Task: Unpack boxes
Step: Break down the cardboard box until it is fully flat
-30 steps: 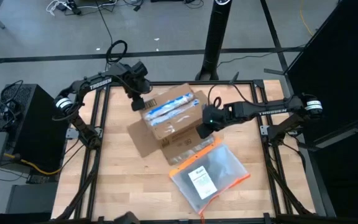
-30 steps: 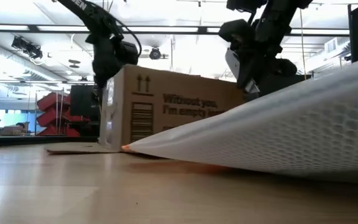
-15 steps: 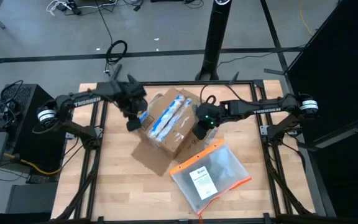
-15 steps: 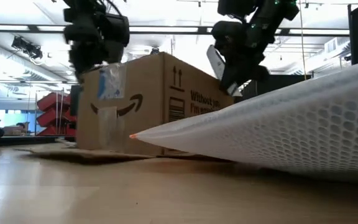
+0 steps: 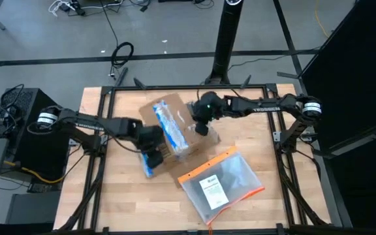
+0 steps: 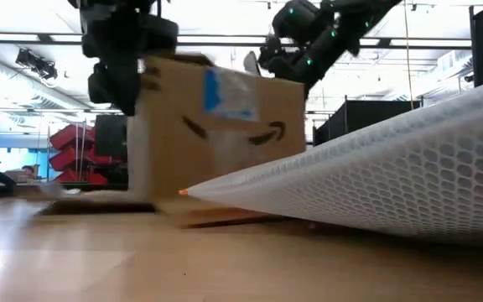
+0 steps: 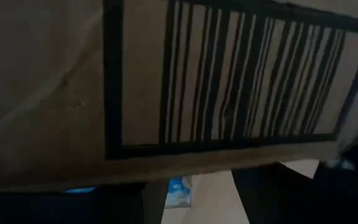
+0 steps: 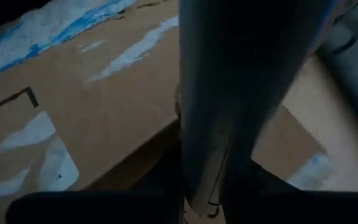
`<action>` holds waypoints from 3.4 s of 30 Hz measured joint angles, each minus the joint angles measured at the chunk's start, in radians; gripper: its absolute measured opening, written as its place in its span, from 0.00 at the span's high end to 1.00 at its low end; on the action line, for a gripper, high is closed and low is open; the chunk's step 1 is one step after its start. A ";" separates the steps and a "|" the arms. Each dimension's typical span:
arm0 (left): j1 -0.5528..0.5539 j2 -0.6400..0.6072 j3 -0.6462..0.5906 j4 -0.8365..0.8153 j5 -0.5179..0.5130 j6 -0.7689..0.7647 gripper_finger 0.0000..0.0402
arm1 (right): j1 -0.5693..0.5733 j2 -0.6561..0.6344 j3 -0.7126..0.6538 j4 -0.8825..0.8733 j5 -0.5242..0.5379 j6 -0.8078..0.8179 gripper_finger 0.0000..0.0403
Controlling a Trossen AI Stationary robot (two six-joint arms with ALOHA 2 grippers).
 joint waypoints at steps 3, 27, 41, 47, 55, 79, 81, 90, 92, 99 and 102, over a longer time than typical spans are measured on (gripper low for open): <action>-0.028 0.020 0.002 0.080 -0.062 -0.043 0.61 | -0.018 -0.058 0.076 -0.119 0.041 -0.112 0.90; 0.290 0.034 0.318 -0.235 0.042 0.659 0.61 | -0.043 -0.247 0.067 -0.491 0.131 0.210 0.90; 0.791 0.099 0.292 -0.185 0.151 0.992 0.61 | 0.127 -0.276 0.000 -0.565 0.079 0.768 0.90; 0.971 0.142 0.257 -0.162 0.255 1.048 0.61 | 0.240 -0.265 -0.078 -0.591 0.015 1.038 0.90; 0.956 0.146 0.043 -0.123 0.235 1.055 0.61 | 0.188 -0.215 -0.122 -0.397 0.205 1.025 0.90; 0.671 -0.327 -0.056 -0.036 0.140 0.790 0.61 | -0.261 -0.258 -0.121 -0.299 0.143 0.518 0.90; 0.664 -0.272 -0.013 0.068 0.156 0.794 0.63 | -0.235 -0.292 -0.121 -0.270 0.195 0.569 0.90; 0.653 0.148 0.257 0.268 0.166 1.008 0.79 | 0.069 -0.352 -0.121 -0.253 0.368 0.895 0.90; 0.678 0.229 0.349 0.262 0.115 1.055 0.81 | 0.166 -0.343 -0.121 -0.224 0.345 0.957 0.90; 0.771 0.360 0.491 0.041 0.090 1.140 0.88 | 0.292 -0.258 -0.121 -0.177 0.353 0.993 0.90; 0.811 0.409 0.542 -0.059 0.083 1.174 0.90 | 0.338 -0.220 -0.121 -0.160 0.359 1.003 0.90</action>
